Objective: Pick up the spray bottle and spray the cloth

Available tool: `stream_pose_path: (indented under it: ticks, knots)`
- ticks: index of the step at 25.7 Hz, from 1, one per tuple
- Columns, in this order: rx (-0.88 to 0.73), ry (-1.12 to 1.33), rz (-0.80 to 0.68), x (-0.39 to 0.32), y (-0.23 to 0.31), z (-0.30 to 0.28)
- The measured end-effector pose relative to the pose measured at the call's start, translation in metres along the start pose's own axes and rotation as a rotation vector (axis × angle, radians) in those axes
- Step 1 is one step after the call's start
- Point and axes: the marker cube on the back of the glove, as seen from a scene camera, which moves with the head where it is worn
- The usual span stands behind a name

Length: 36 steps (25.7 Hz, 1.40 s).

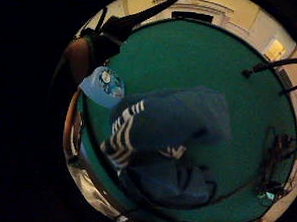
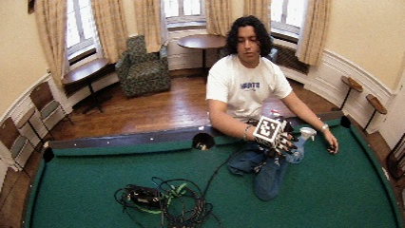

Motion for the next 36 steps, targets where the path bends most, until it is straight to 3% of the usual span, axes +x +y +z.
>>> stream_pose_path:
  ticks: [12, 36]
  knots:
    - [-0.002, 0.374, 0.069, 0.011, 0.029, -0.066]
    - [-0.004, 0.399, 0.134, 0.021, 0.039, -0.079]
